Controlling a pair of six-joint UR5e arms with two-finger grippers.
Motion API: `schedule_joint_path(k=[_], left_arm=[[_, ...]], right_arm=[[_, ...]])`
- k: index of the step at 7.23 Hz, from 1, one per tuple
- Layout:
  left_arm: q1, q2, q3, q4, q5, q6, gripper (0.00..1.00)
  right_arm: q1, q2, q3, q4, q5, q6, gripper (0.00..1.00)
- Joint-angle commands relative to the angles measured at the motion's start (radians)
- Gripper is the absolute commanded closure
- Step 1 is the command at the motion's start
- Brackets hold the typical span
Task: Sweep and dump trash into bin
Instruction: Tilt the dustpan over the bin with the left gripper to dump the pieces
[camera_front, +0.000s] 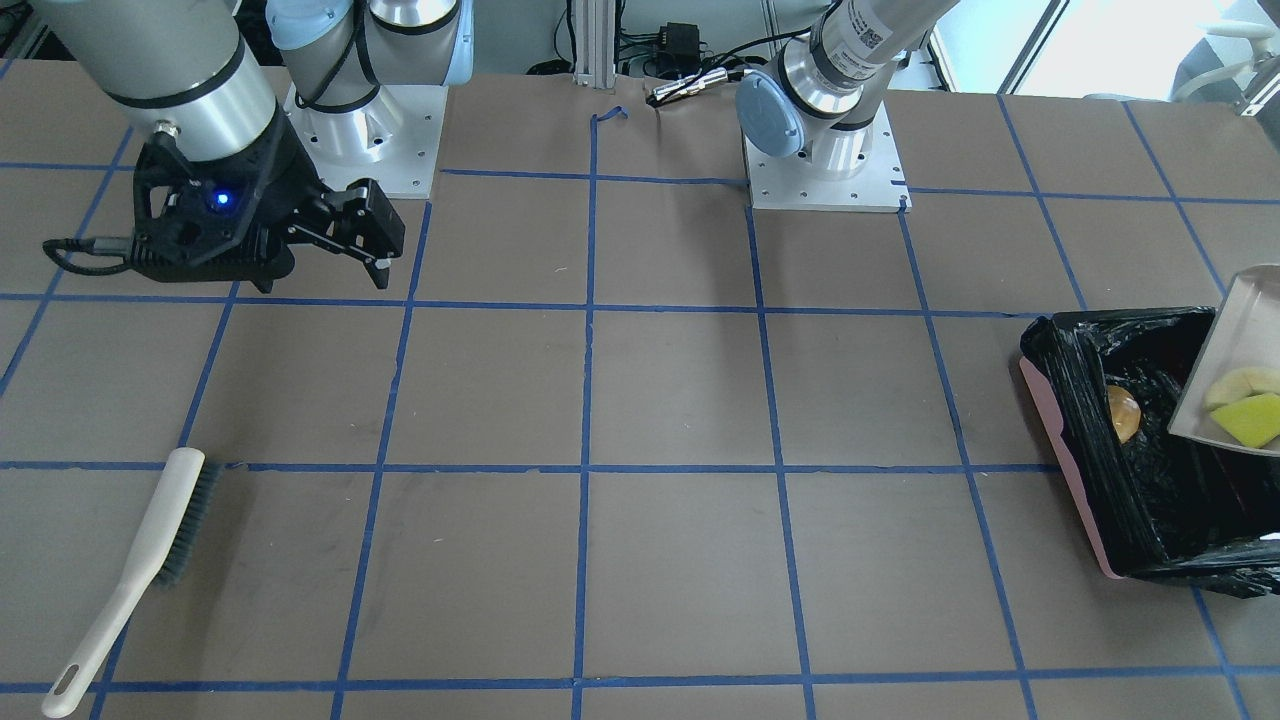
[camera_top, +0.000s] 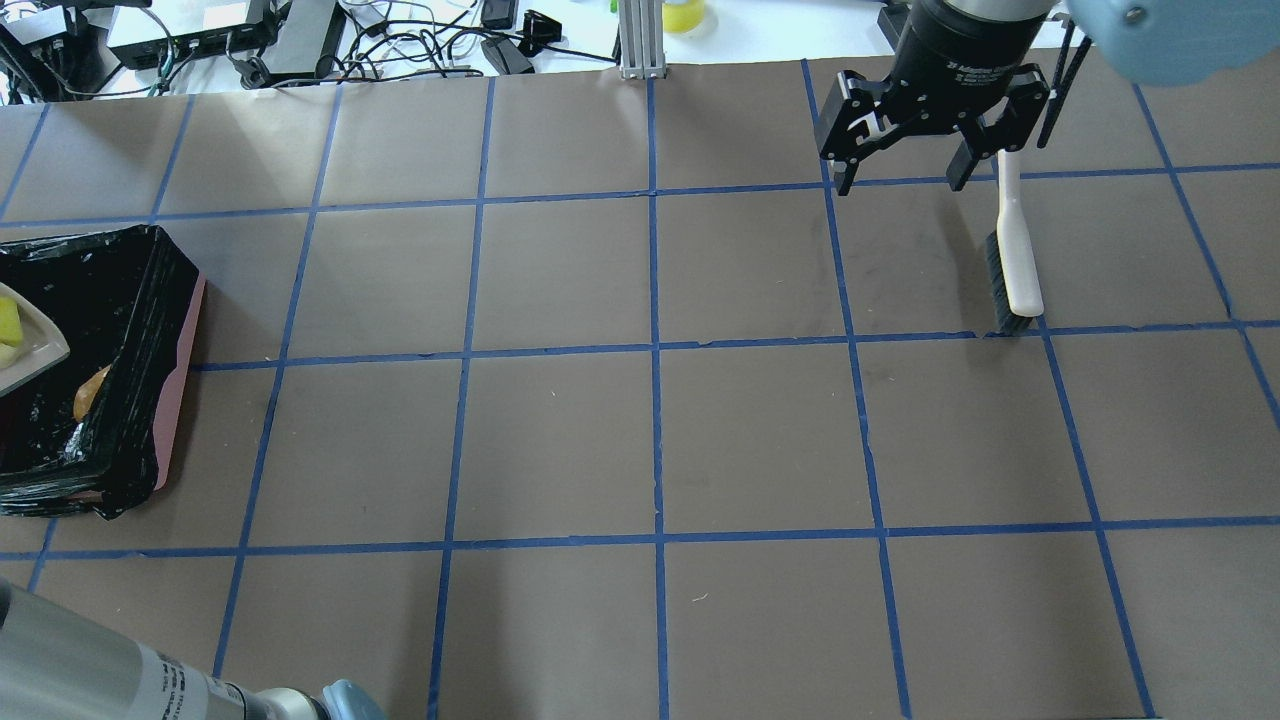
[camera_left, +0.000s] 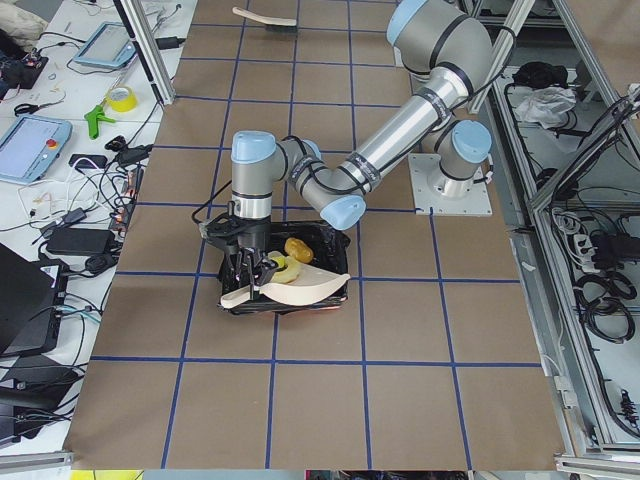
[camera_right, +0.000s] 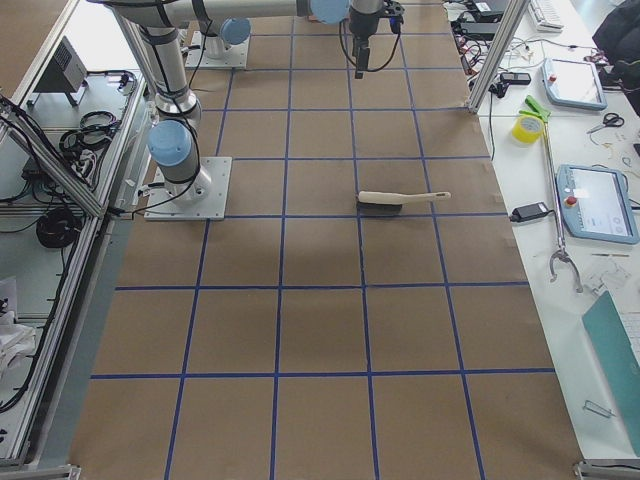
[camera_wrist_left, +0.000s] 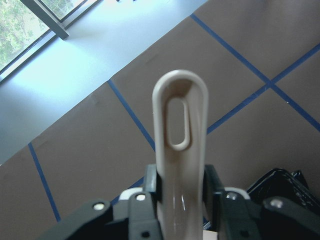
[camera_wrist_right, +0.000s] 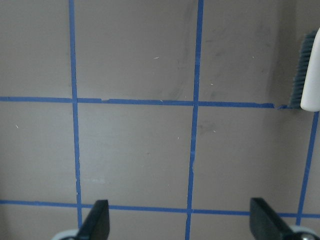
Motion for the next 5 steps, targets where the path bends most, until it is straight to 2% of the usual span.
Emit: schedule_joint_path(k=[1,2,4,5], left_arm=[[-0.053,0.000,0.000,0.008,0.127,0.015,1.00],[-0.094,0.000,0.001,0.037,0.181,0.019,1.00],[-0.105,-0.015,0.001,0.152,0.180,0.097,1.00],[-0.105,-0.018,0.000,0.195,0.175,0.114,1.00]], right_arm=[[-0.003,-0.022,0.005,0.026,0.015,0.001,0.00],[-0.003,-0.024,0.008,0.026,0.018,-0.002,0.00],[-0.004,-0.033,0.034,-0.001,-0.007,-0.007,0.00],[-0.006,-0.037,0.040,-0.047,-0.072,-0.009,0.00]])
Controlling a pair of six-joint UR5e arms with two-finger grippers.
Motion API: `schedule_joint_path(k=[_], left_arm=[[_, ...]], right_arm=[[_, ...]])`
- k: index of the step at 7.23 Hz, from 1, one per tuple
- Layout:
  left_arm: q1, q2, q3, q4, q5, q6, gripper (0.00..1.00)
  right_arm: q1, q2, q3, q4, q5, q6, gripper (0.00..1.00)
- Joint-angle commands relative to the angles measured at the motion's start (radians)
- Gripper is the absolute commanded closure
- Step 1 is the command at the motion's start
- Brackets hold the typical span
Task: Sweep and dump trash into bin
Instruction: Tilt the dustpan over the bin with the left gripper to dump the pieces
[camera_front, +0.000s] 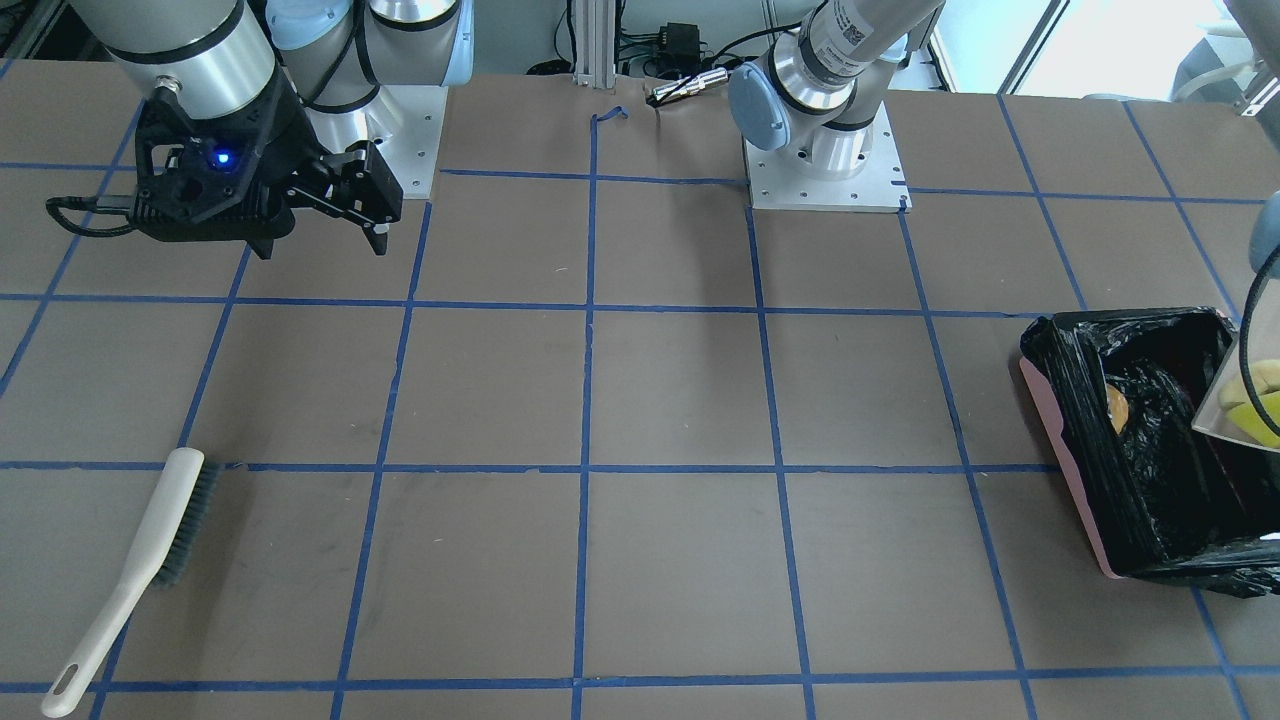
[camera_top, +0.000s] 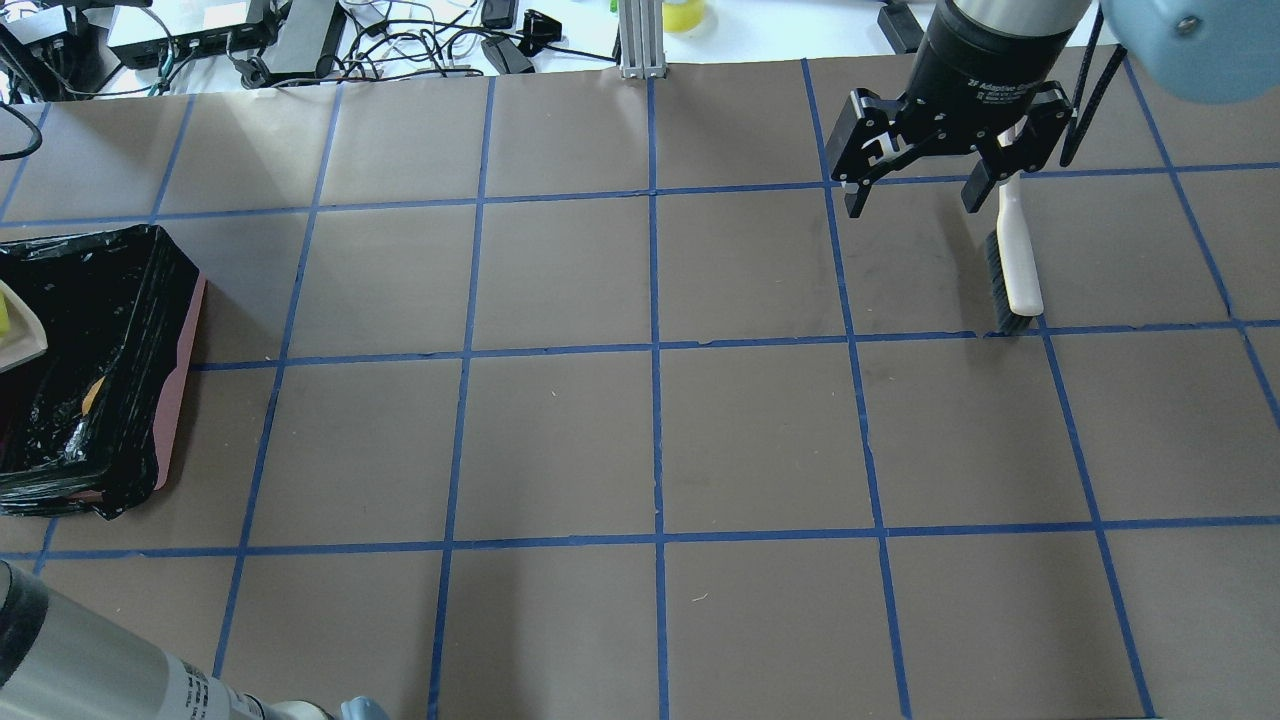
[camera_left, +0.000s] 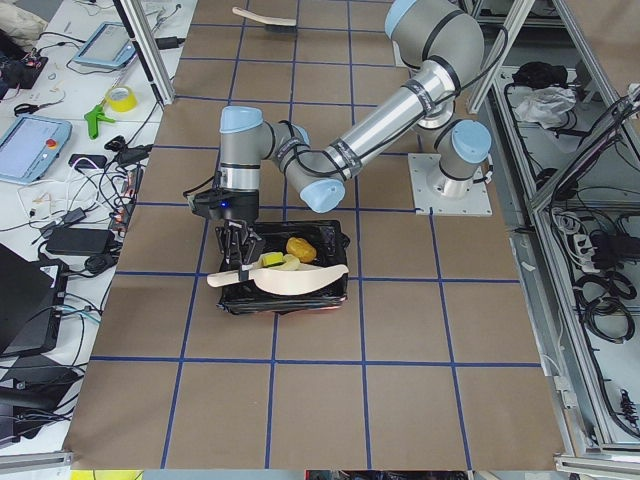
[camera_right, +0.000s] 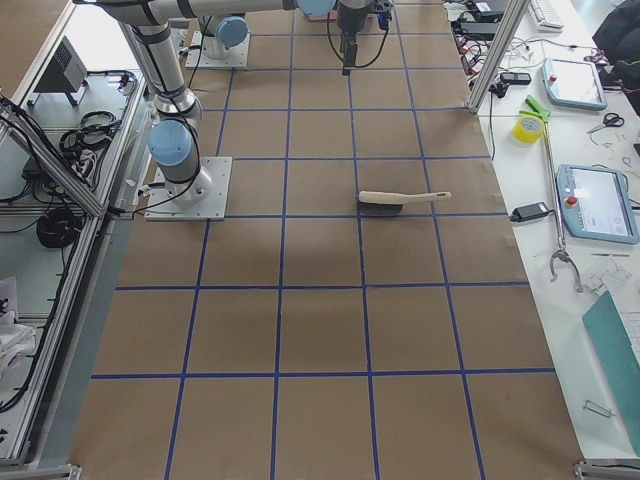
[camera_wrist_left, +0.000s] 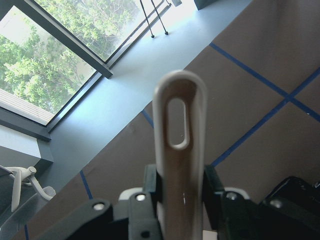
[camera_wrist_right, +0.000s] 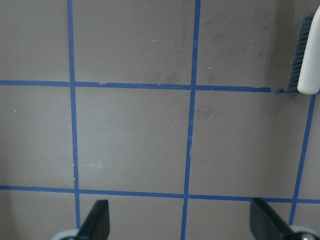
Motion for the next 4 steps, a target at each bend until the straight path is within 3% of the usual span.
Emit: schedule_joint_path(k=[1,4], left_arm=[[-0.005,-0.007,-0.003,0.097,-0.008,0.029,1.00],[-0.007,-0.006,-0.023,0.185,-0.062,0.023,1.00]], right_arm=[[0.000,-0.006,0.027,-0.050,-0.045,0.004,0.00],[0.000,-0.008,0.030,-0.050,-0.044,0.009,0.00]])
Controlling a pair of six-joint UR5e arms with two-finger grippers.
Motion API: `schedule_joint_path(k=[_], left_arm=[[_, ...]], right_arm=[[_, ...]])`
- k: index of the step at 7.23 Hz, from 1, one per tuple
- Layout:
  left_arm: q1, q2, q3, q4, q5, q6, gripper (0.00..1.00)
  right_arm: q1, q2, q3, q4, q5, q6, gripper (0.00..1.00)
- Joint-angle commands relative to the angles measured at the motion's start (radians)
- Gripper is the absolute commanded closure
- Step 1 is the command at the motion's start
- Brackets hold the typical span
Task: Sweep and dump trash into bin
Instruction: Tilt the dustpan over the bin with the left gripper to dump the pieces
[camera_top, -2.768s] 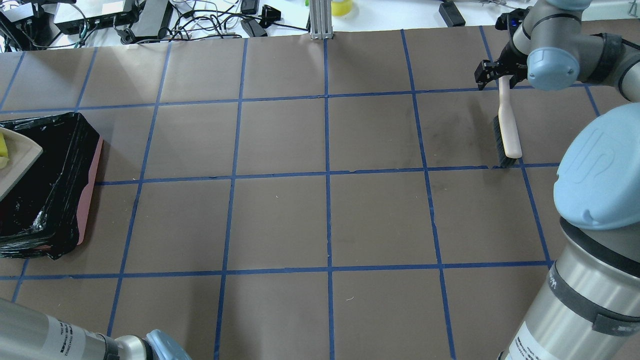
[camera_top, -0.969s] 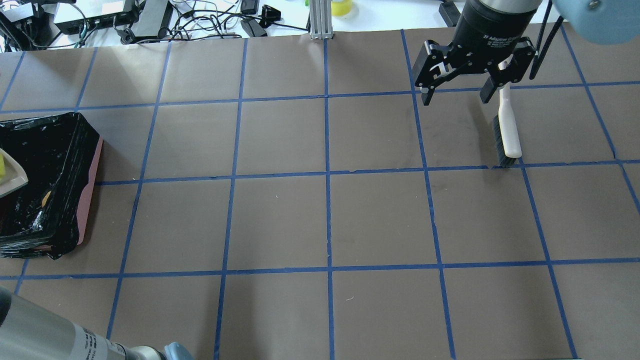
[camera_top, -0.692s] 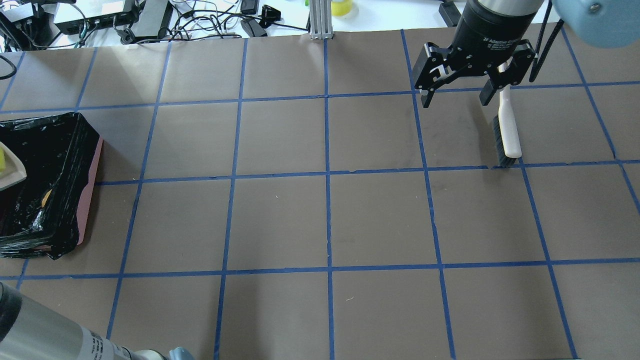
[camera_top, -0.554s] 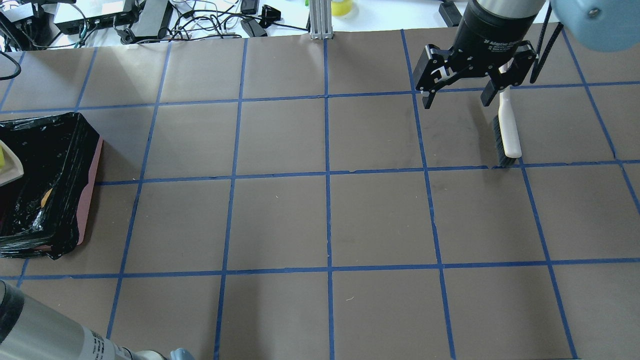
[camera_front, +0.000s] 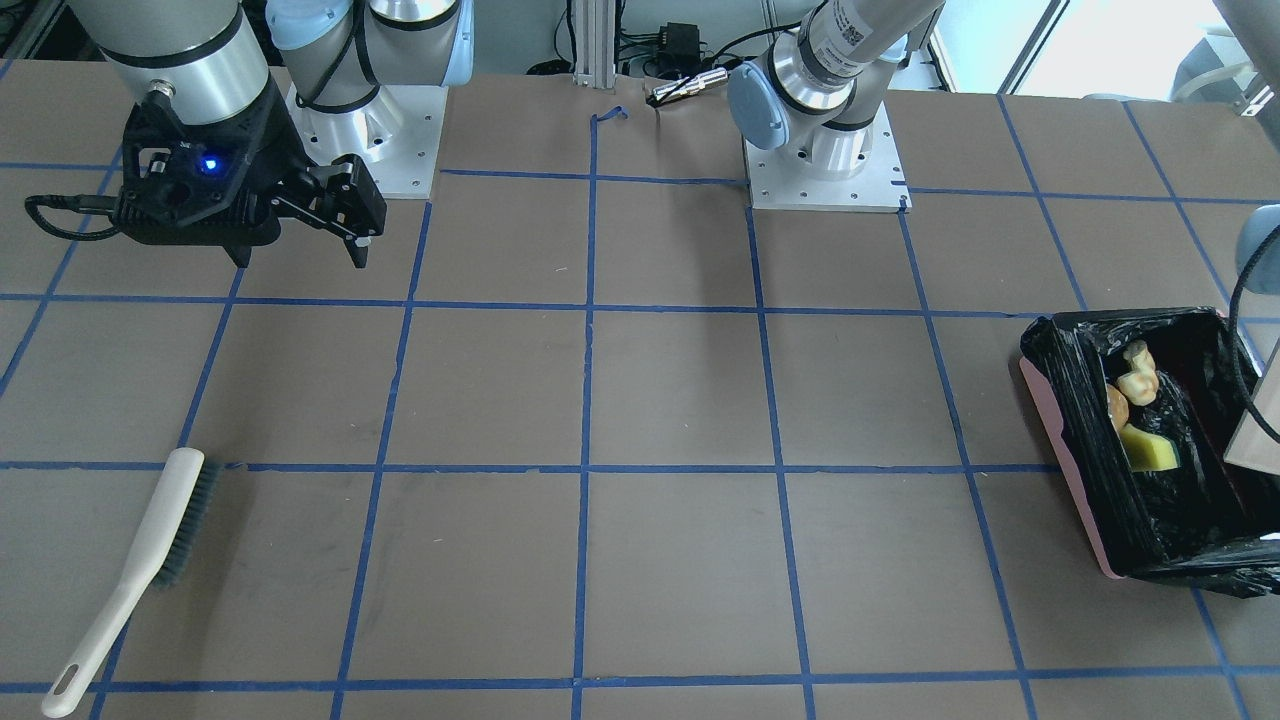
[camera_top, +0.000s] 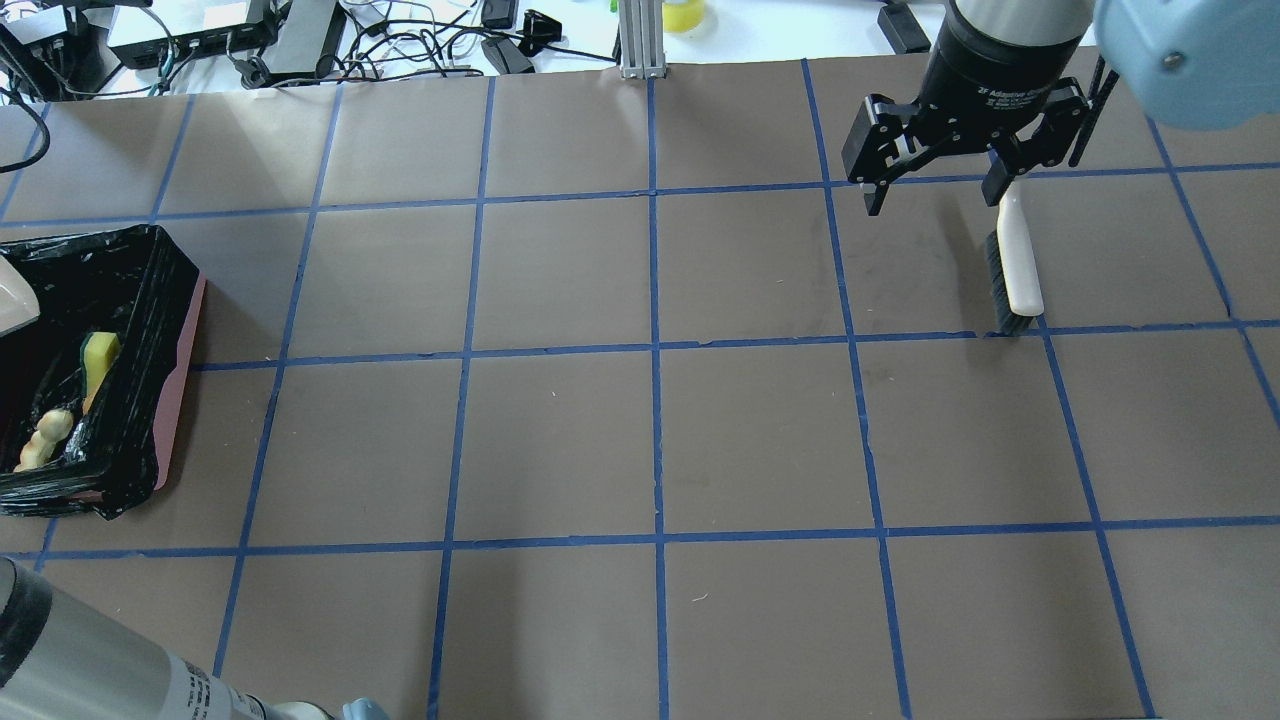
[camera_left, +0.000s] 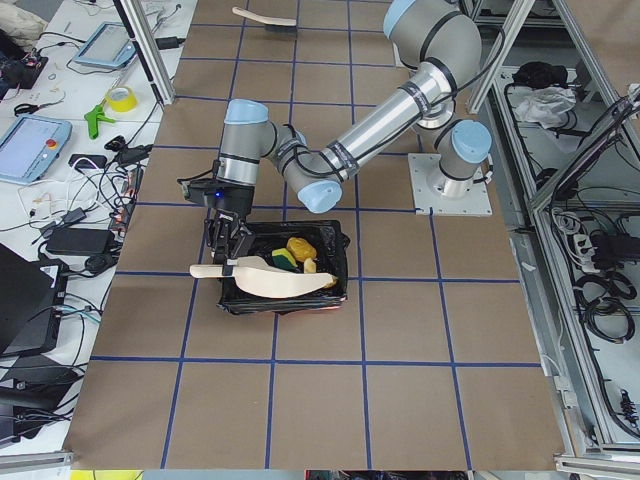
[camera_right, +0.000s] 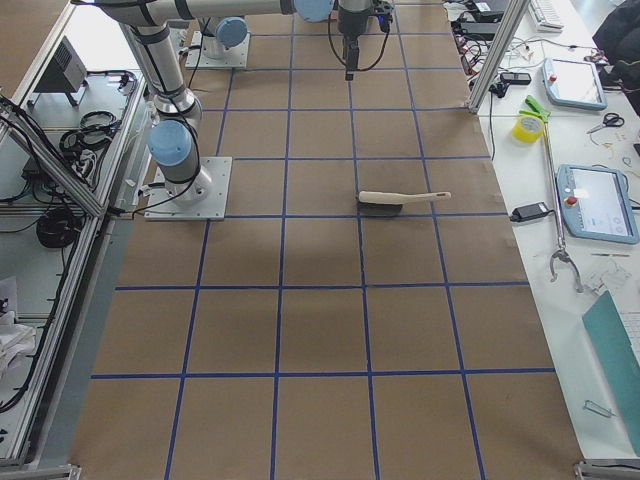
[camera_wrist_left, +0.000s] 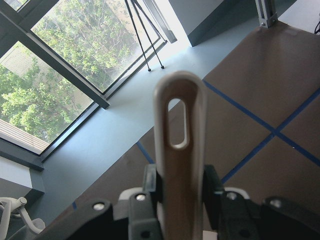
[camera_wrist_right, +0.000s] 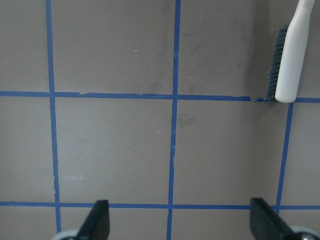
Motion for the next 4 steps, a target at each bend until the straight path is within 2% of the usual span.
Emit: schedule_joint_path(k=[1,3,4], left_arm=[[0.000,0.014,-0.006,0.004,-0.018,0.003,1.00],[-0.006,0.090,0.015,-0.132,-0.124,-0.003,1.00],[-0.011,0.130,0.035,-0.246,-0.133,-0.040,1.00]], right_arm=[[0.002,-0.001,0.001,-0.002,0.002,0.002,0.00],[0.002,-0.007,0.001,-0.002,0.004,0.005,0.00],[0.002,-0.007,0.001,-0.002,0.002,0.005,0.00]])
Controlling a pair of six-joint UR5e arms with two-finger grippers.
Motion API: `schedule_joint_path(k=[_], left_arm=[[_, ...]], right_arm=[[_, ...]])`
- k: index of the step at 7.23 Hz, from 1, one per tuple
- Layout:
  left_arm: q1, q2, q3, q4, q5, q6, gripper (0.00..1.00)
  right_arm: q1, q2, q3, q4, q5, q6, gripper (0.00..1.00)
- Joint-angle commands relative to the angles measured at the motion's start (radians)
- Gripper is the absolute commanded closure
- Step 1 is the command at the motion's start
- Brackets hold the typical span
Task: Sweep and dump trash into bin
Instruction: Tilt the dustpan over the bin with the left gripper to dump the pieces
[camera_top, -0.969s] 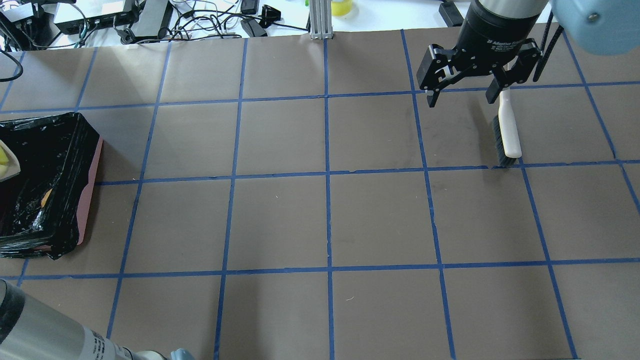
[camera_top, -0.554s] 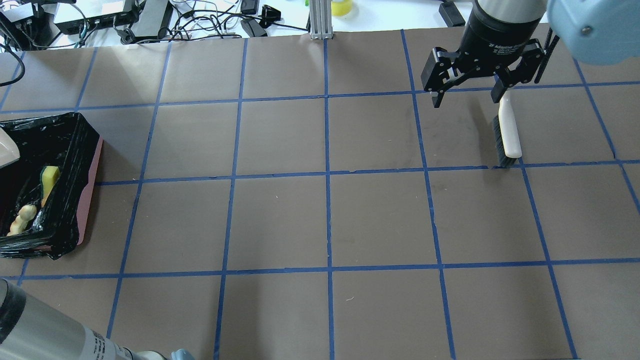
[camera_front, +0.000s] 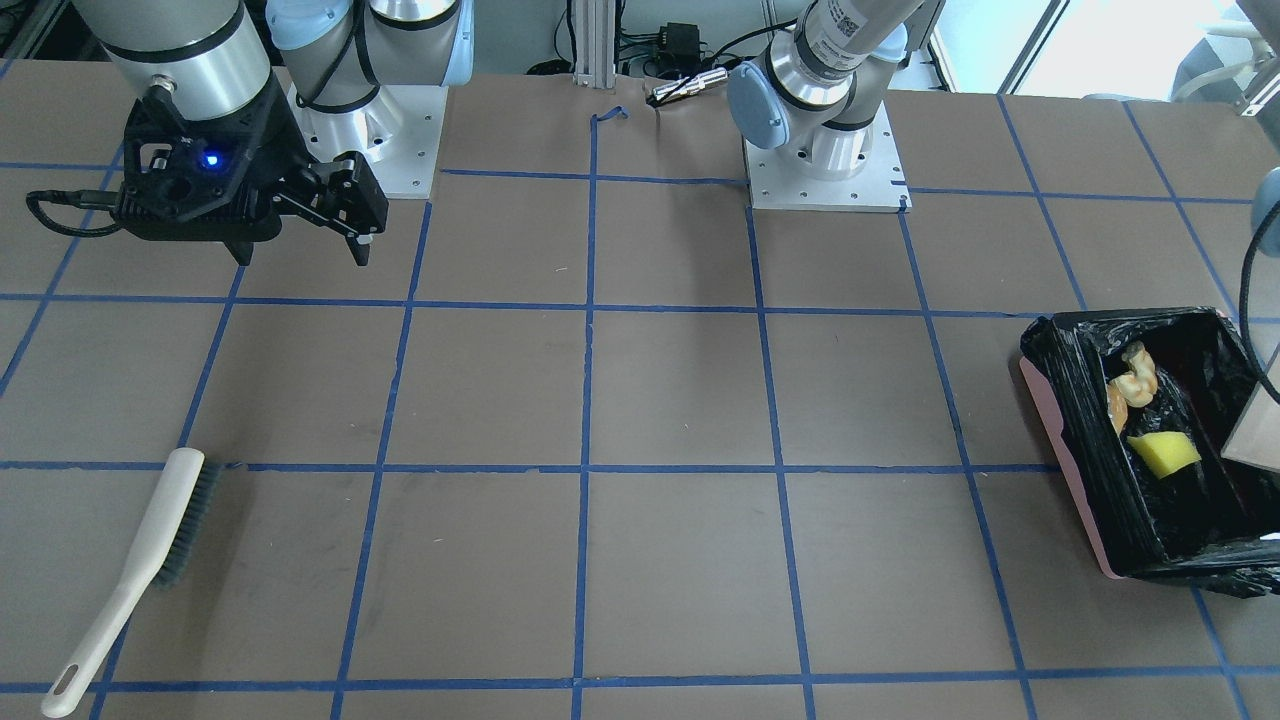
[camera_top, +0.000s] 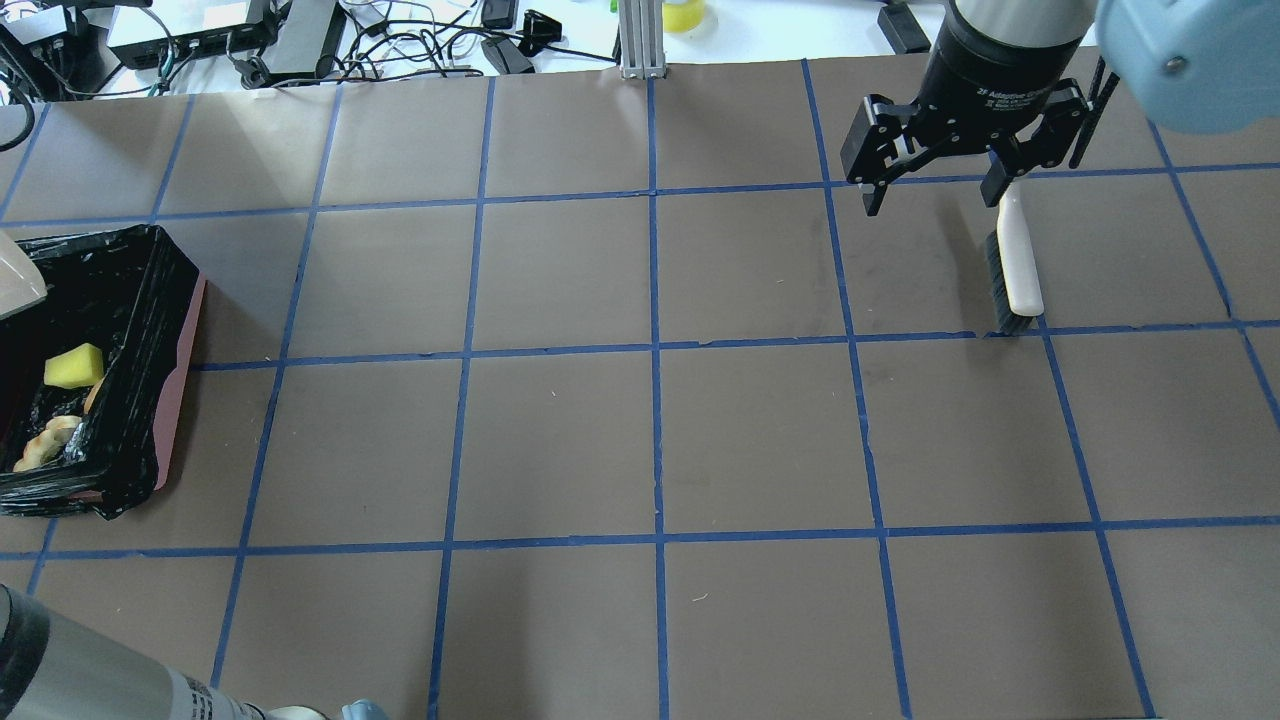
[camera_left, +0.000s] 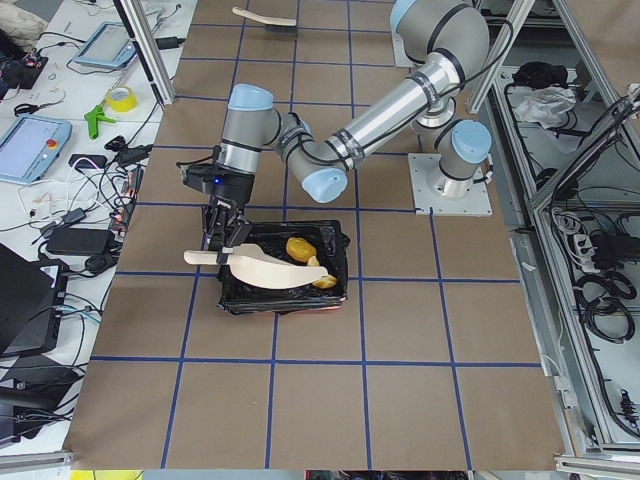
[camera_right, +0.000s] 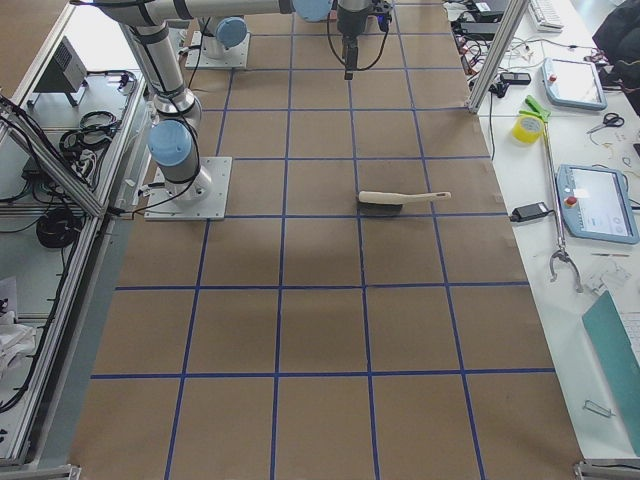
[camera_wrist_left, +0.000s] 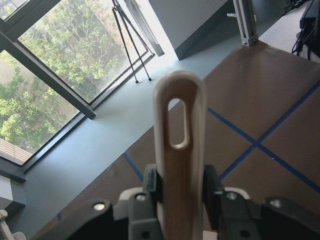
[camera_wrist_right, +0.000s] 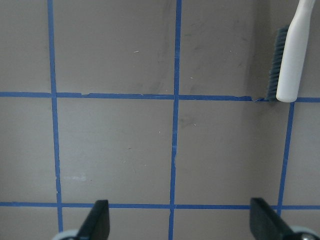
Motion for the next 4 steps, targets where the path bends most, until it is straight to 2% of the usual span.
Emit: schedule_joint_path(k=[1,2,4], left_arm=[[-0.008,0.087,0.054,-0.269,-0.088,-0.110,1.00],[-0.010,0.123,0.082,-0.465,-0.144,-0.264,1.00],[-0.107,0.179,0.084,-0.626,-0.189,-0.523,1.00]], right_arm=[[0.000,-0.001,0.000,0.000,-0.001,0.001,0.00],[-0.001,-0.001,0.000,0.000,-0.002,0.001,0.00],[0.000,-0.001,0.000,0.000,-0.001,0.001,0.00]])
